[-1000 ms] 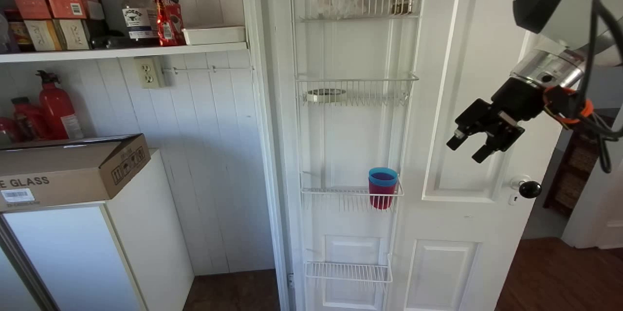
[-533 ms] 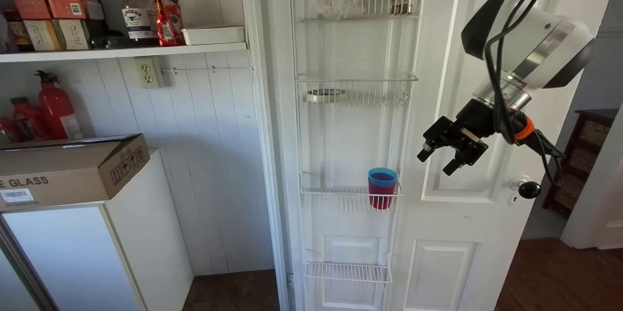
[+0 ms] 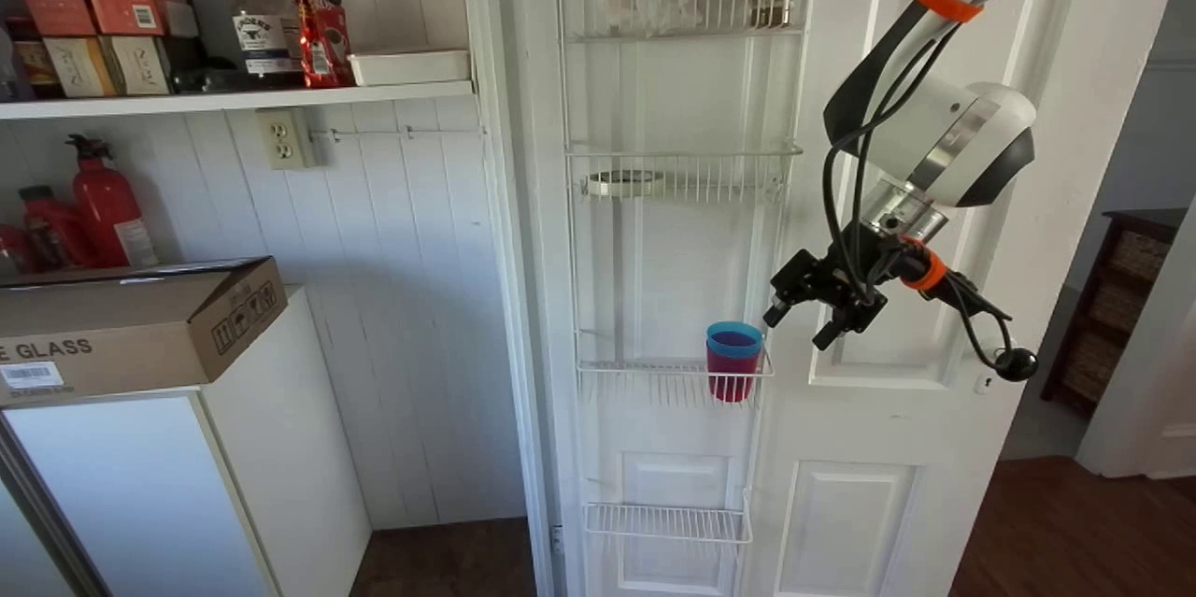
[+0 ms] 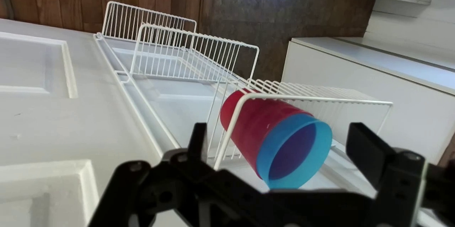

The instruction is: Take the blue cup out of the pink cup

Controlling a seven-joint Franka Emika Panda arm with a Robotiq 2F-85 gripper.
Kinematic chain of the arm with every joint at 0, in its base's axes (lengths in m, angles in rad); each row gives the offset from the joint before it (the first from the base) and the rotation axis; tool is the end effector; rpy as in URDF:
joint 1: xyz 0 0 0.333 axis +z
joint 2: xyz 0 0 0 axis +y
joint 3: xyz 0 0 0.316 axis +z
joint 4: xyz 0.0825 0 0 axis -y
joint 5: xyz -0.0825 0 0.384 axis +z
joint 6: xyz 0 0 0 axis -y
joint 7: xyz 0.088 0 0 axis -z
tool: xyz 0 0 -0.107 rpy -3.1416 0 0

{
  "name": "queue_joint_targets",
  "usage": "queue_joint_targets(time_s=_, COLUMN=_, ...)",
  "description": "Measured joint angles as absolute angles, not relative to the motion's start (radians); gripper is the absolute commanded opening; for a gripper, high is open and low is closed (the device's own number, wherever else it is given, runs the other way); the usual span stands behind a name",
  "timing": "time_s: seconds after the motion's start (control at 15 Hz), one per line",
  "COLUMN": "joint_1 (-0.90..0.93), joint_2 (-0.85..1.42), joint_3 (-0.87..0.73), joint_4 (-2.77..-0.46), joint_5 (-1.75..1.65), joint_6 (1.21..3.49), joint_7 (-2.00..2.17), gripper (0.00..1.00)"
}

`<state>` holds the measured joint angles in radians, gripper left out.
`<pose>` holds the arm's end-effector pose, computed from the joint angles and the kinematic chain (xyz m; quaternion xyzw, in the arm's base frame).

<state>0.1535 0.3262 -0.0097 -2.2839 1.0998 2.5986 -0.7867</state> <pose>0.5197 0.0571 0.2032 -0.9638 0.0183 -0.0800 0.2538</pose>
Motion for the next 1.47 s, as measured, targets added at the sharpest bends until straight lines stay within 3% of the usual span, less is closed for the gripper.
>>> queue_joint_targets(time_s=0.13, joint_1=0.138, joint_2=0.357, joint_3=0.022, joint_4=-2.247, joint_5=1.099, joint_6=2.631, joint_7=-0.761, gripper=0.96)
queue_joint_targets(time_s=0.27, joint_1=0.134, joint_2=0.382, joint_3=0.042, joint_4=-2.217, joint_5=1.096, joint_6=2.669, joint_7=-0.722, gripper=0.71)
queue_joint_targets(time_s=0.53, joint_1=0.143, joint_2=0.404, joint_3=0.041, joint_4=-2.190, joint_5=1.096, joint_6=2.694, joint_7=-0.665, gripper=0.45)
queue_joint_targets(time_s=0.67, joint_1=0.143, joint_2=0.404, joint_3=0.039, joint_4=-2.188, joint_5=1.095, joint_6=2.694, joint_7=-0.643, gripper=0.37)
queue_joint_targets(time_s=0.87, joint_1=0.143, joint_2=0.407, joint_3=0.036, joint_4=-2.184, joint_5=1.094, joint_6=2.694, joint_7=-0.609, gripper=0.31)
queue_joint_targets(time_s=1.13, joint_1=0.142, joint_2=0.408, joint_3=0.037, joint_4=-2.182, joint_5=1.101, joint_6=2.694, joint_7=-0.561, gripper=0.60)
queue_joint_targets(time_s=1.27, joint_1=0.142, joint_2=0.408, joint_3=0.040, joint_4=-2.184, joint_5=1.120, joint_6=2.694, joint_7=-0.551, gripper=0.61)
queue_joint_targets(time_s=1.47, joint_1=0.141, joint_2=0.409, joint_3=0.045, joint_4=-2.186, joint_5=1.163, joint_6=2.694, joint_7=-0.551, gripper=0.43)
